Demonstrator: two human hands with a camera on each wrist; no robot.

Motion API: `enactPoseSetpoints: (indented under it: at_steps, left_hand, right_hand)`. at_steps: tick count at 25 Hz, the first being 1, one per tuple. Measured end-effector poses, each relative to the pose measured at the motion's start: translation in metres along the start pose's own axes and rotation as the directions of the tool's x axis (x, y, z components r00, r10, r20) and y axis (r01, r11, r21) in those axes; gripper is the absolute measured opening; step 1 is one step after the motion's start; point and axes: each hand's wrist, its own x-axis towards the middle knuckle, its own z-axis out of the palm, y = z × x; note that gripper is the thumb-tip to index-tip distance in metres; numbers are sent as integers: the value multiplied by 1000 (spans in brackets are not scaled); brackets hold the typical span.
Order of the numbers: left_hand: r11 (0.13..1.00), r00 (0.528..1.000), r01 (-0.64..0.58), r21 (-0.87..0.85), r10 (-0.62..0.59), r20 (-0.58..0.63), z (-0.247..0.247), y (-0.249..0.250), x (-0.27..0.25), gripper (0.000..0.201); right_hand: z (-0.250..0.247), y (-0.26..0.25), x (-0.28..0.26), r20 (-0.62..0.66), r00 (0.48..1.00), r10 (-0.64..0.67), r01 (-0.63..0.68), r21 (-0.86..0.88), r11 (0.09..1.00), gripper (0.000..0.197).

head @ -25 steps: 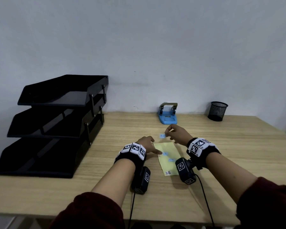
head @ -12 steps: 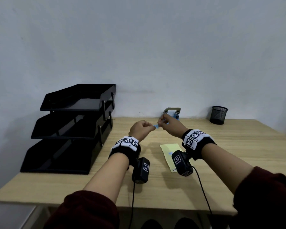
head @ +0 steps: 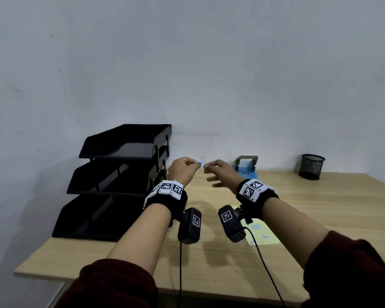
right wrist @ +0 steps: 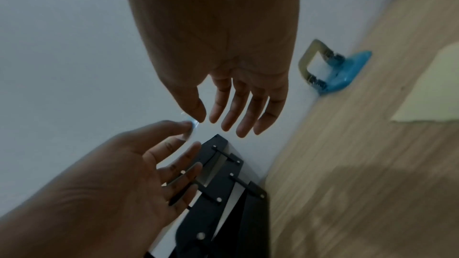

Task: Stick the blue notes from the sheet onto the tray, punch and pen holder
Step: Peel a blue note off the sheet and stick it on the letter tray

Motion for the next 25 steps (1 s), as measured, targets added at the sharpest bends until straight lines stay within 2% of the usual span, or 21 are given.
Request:
enactPoseSetpoints:
  at_steps: [2, 4, 7, 10, 15, 18, 22, 25]
  left_hand:
    - [1000, 999, -13, 22, 14, -42, -6, 2, 7, 18]
    - [999, 998, -21, 38, 23, -65, -10, 2, 16, 19]
    - [998, 995, -11, 61, 17, -103, -16, -1, 33, 25]
    - [993, 989, -44, 107, 58, -135, -25, -3, 51, 25]
    - [987, 981, -67, 146, 92, -171, -39, -2, 70, 26]
    - [980, 971, -76, 185, 115, -210, -47, -3, 82, 29]
    - [951, 930, -64, 301, 167, -328, -61, -10, 94, 57]
    - [924, 956, 2, 383, 111, -271, -67, -21, 103, 73]
  right_hand:
    - [12, -3, 7, 84, 994, 66, -82, 191, 978, 37]
    - [22, -5, 17, 146, 986, 83, -130, 350, 928, 40]
    - [34, -6, 38, 203, 976, 84, -180, 522, 833, 29]
    - [45, -9, 57, 258, 964, 66, -218, 620, 754, 14]
    - [63, -16, 84, 324, 946, 16, -244, 681, 690, 22]
    - [72, -18, 101, 349, 937, 8, -261, 684, 681, 14]
    - [76, -21, 122, 342, 939, 36, -264, 650, 712, 9]
    - [80, -21, 140, 347, 936, 58, -265, 589, 764, 9]
